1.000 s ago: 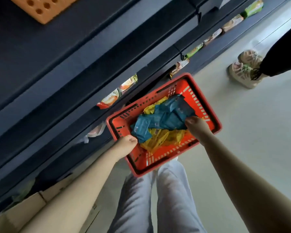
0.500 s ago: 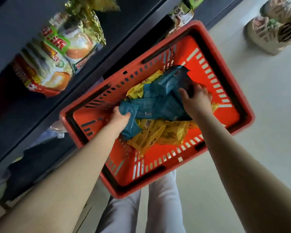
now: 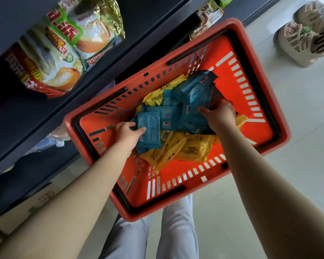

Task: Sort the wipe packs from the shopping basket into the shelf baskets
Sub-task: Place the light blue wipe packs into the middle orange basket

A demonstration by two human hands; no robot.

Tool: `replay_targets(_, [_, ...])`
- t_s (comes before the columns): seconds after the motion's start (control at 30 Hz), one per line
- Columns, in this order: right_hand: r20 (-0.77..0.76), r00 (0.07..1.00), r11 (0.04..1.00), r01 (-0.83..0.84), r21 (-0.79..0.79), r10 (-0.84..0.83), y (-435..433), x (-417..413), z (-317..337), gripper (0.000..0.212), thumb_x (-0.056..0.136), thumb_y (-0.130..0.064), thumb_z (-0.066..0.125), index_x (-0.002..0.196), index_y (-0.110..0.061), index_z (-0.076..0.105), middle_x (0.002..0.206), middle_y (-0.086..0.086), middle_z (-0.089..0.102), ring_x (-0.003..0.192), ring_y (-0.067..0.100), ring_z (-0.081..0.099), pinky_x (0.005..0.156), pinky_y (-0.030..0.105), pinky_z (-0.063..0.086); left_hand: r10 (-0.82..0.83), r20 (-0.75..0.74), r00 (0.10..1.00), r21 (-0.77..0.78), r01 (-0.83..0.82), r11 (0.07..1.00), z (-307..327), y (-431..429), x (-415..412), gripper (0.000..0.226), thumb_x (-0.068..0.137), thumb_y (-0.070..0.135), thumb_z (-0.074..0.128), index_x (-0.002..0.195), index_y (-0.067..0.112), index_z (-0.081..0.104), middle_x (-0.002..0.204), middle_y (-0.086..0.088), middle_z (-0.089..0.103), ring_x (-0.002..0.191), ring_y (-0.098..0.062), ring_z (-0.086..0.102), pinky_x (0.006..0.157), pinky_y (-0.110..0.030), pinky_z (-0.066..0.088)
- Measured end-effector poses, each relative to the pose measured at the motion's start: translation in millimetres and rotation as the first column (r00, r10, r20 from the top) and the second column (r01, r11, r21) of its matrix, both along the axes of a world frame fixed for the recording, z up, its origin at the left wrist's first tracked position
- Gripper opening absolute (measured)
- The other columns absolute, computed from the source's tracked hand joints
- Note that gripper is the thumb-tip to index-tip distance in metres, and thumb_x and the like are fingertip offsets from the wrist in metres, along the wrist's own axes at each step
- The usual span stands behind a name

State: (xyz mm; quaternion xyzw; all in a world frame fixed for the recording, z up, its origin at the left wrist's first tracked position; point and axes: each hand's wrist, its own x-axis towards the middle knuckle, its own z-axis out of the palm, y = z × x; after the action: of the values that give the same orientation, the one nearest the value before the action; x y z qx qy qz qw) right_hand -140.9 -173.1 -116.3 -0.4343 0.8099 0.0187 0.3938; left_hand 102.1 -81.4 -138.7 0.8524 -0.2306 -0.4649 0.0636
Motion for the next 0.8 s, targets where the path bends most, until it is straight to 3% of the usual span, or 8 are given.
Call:
replay_targets(0.17, [0.004,1.0,1.0,-0.019,0.022,0.019,-0.3,1.7,1.3,0.039,0.077,-0.043,0.074,0.098,-0.012,0.063,0.094,0.006,0.066,0.084,0.027,0.063,0.075,0.044,0.056,0.024,-0.01,1.0,0.026,-0.023,0.999,-1.7,0.2,-10.6,0.048,0.084,0.028,0.073,0.124,0.007,0.058,0.153,-0.006,0.022,0.139,-0.019,0.028,0.106,-0.026,0.028])
replay_targets(0.3, [0.056,0.998,1.0,0.003,-0.02,-0.002,2.3,-1.1,9.3,0.027,0.081,-0.034,0.072,0.096,-0.014,0.061,0.091,0.004,0.065,0.087,0.027,0.063,0.074,0.043,0.055,0.049,0.006,0.999,0.03,-0.049,0.998,-0.7,1.2,-20.7,0.034,0.08,0.032,0.077,0.104,0.015,0.059,0.157,0.0,0.013,0.141,-0.023,0.021,0.107,-0.032,0.031])
replay_targets(0.37, [0.149,0.986,0.996,0.083,-0.02,-0.079,5.6,-5.8,17.0,0.021,0.081,-0.028,0.073,0.091,-0.018,0.058,0.085,-0.001,0.063,0.086,0.025,0.065,0.076,0.044,0.056,0.003,0.111,0.994,-0.008,-0.002,1.0,1.0,4.6,-24.6,0.03,0.079,0.033,0.077,0.099,0.018,0.061,0.155,0.002,0.021,0.139,-0.027,0.023,0.11,-0.037,0.029])
replay_targets(0.43, [0.247,0.952,0.982,0.189,-0.019,-0.179,9.1,-9.6,28.1,0.026,0.079,-0.025,0.075,0.095,-0.017,0.057,0.088,-0.001,0.065,0.086,0.022,0.067,0.078,0.044,0.058,0.017,0.144,0.989,-0.102,-0.003,0.995,5.4,8.8,-28.5,0.026,0.078,0.029,0.077,0.094,0.019,0.06,0.138,-0.003,0.046,0.126,-0.028,0.042,0.106,-0.04,0.037])
replay_targets(0.53, [0.406,0.86,0.935,0.352,-0.03,-0.311,18.7,-12.0,53.2,0.037,0.08,-0.018,0.076,0.109,-0.014,0.054,0.098,-0.004,0.063,0.088,0.014,0.065,0.076,0.033,0.058,0.211,-0.014,0.977,-0.195,-0.21,0.958,24.2,11.7,-33.9,0.027,0.079,0.013,0.076,0.092,0.016,0.052,0.098,-0.004,0.062,0.097,-0.028,0.063,0.085,-0.039,0.052])
replay_targets(0.6, [0.494,0.802,0.923,0.385,0.003,-0.336,32.5,-14.2,74.4,0.034,0.083,-0.012,0.073,0.112,-0.014,0.055,0.097,-0.004,0.064,0.084,0.01,0.064,0.069,0.027,0.056,0.309,-0.113,0.944,-0.211,-0.326,0.921,45.3,13.0,-35.0,0.028,0.081,0.004,0.072,0.096,0.01,0.05,0.095,-0.008,0.061,0.088,-0.026,0.062,0.073,-0.032,0.051])
replay_targets(0.67, [0.56,0.739,0.914,0.397,0.085,-0.373,51.8,-17.0,97.0,0.021,0.085,-0.005,0.068,0.105,-0.011,0.061,0.096,0.002,0.067,0.08,0.014,0.067,0.07,0.031,0.057,0.349,-0.198,0.916,-0.209,-0.387,0.898,74.4,16.1,-35.3,0.028,0.084,0.002,0.068,0.105,0.008,0.051,0.101,-0.01,0.062,0.089,-0.023,0.062,0.067,-0.028,0.05])
replay_targets(0.8, [0.617,0.667,0.89,0.437,0.132,-0.419,88.8,-19.0,154.3,0.032,0.083,0.015,0.056,0.098,-0.012,0.06,0.097,0.012,0.067,0.091,0.032,0.065,0.086,0.051,0.054,0.3,-0.213,0.93,-0.213,-0.344,0.915,149.4,37.7,-32.1,0.014,0.09,0.013,0.059,0.103,0.017,0.058,0.104,-0.008,0.066,0.095,-0.03,0.065,0.083,-0.041,0.053])
